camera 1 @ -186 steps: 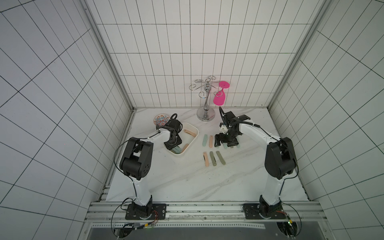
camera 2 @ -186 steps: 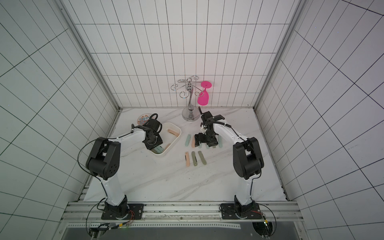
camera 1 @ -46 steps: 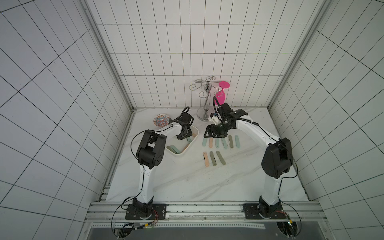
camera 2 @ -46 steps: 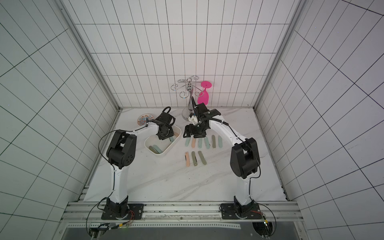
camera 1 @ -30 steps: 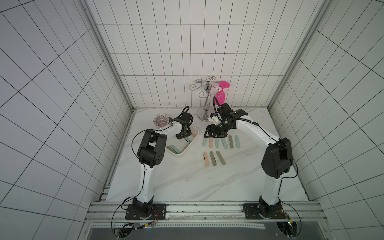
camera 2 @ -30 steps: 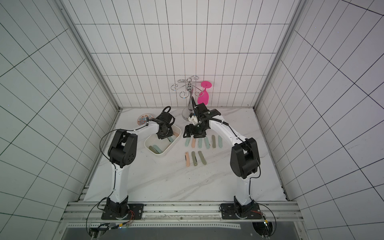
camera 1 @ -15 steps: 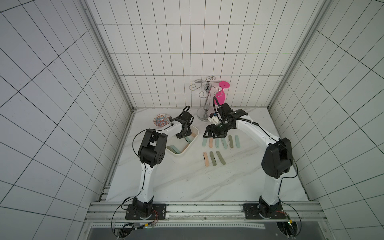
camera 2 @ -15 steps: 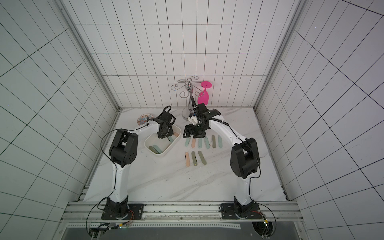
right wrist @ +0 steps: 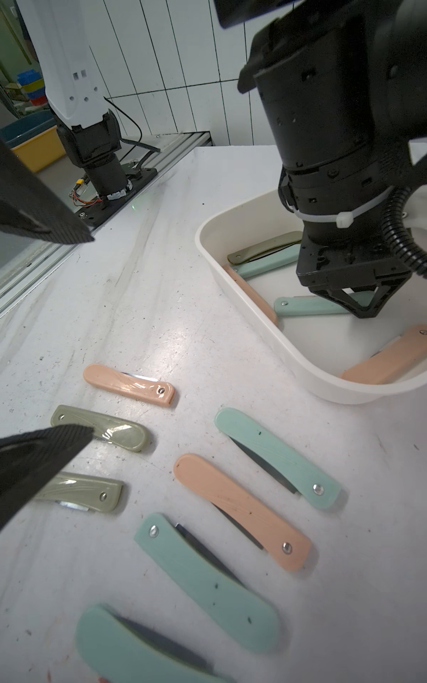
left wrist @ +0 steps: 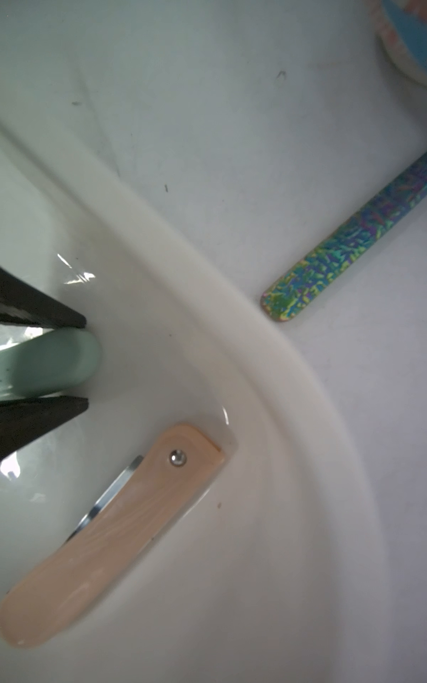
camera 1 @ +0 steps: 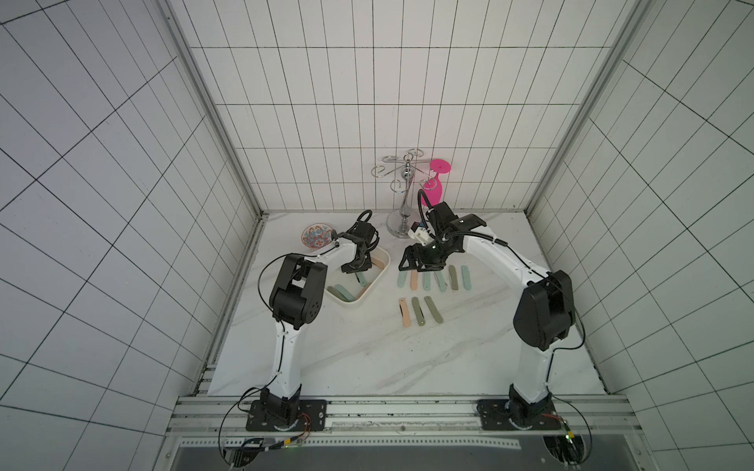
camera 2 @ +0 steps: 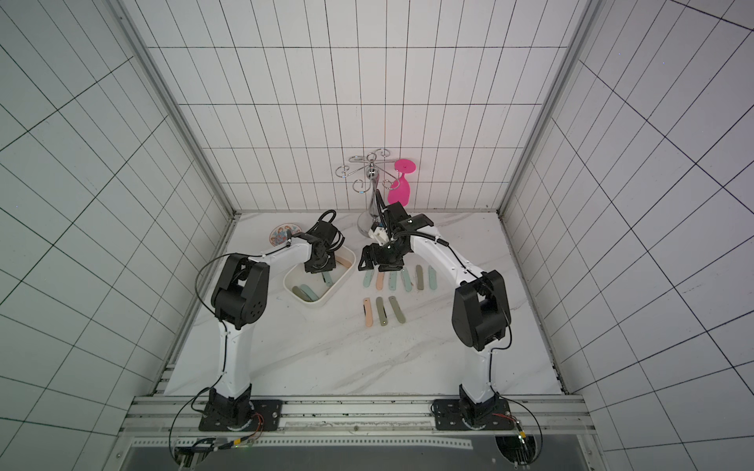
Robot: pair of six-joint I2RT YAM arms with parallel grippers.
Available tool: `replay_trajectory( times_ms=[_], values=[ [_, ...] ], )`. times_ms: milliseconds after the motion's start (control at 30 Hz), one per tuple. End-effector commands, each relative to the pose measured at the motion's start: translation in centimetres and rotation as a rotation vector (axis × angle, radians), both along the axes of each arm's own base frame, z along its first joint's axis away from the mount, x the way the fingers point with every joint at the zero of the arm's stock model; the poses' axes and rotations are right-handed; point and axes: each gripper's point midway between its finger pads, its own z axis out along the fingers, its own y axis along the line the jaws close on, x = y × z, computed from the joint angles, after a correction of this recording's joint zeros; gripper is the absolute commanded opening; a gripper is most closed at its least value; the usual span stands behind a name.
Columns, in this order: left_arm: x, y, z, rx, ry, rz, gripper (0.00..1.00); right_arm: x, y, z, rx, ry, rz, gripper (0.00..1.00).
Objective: Take the fruit knife out of the storage box
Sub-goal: Pick up the fruit knife from the storage box.
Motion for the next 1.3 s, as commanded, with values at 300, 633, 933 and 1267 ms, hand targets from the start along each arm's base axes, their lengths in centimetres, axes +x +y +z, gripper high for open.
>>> replay_trajectory(
  times_ms=[300, 633, 933, 1267],
  values=[
    [-6.4, 1.4, -6.8, 0.033, 0.272, -0.019, 0.16, -0.3, -0.2, -0.4, 0.009, 0.027, 0.003, 0.78],
    [-5.0, 0.7, -3.4, -0.063, 0.167, 0.002, 0.03, -0.1, 0.3, -0.5, 0.015, 0.029, 0.004, 0.78],
    [-3.1, -0.2, 1.5, -0.200, 0.036, 0.027, 0.01, 0.2, 1.2, -0.3, 0.019, 0.019, 0.012, 0.79],
    [-2.2, -0.1, 6.1, -0.263, -0.064, 0.035, 0.01, 0.3, 2.4, -0.3, 0.030, 0.000, 0.026, 0.71]
  ],
)
